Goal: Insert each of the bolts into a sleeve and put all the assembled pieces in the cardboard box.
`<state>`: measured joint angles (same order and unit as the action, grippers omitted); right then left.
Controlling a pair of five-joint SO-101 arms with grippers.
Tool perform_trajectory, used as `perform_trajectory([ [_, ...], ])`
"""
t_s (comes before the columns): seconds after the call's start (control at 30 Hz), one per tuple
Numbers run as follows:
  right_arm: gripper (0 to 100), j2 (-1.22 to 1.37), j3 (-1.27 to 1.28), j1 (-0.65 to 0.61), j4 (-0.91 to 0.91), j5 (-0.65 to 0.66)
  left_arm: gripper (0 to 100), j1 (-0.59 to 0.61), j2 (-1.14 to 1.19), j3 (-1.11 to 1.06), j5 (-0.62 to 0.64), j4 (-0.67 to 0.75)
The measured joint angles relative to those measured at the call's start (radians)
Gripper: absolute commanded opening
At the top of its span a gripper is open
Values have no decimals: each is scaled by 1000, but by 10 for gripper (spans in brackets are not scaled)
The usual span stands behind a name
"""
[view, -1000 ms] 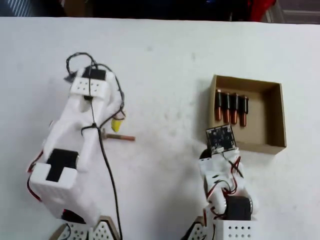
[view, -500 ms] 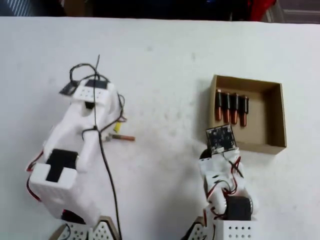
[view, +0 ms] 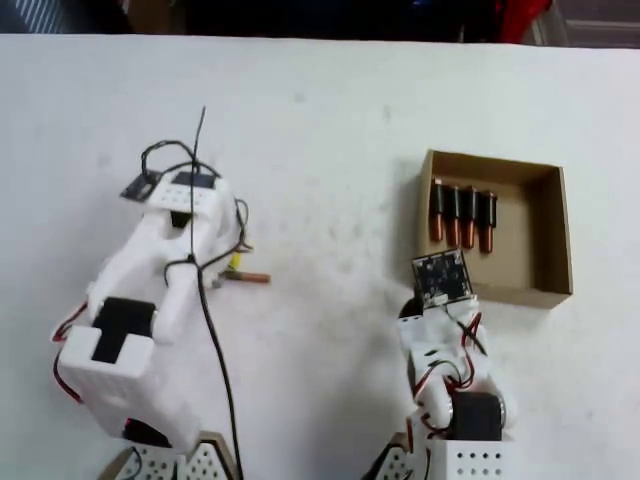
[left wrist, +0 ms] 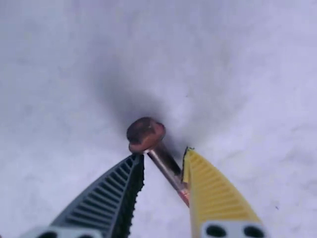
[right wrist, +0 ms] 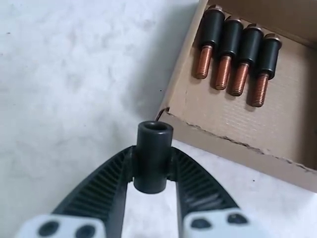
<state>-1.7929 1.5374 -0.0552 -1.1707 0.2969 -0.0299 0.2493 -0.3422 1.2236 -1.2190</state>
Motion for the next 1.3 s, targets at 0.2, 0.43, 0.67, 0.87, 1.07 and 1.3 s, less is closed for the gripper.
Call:
perform_trajectory([
  [0.2, 16, 0, 0, 0, 0, 0, 154, 0, 0, 0, 0, 0],
  [0.43, 16, 0, 0, 0, 0, 0, 154, 0, 0, 0, 0, 0],
  [0.67, 16, 0, 0, 0, 0, 0, 158, -3, 48, 14, 0, 2],
  [0.87, 16, 0, 0, 0, 0, 0, 158, 5, 144, 112, 2, -31],
  [1.07, 16, 0, 0, 0, 0, 0, 155, 8, 212, 238, 2, -157],
  [1.3, 16, 0, 0, 0, 0, 0, 107, 9, 250, 295, 2, -199],
])
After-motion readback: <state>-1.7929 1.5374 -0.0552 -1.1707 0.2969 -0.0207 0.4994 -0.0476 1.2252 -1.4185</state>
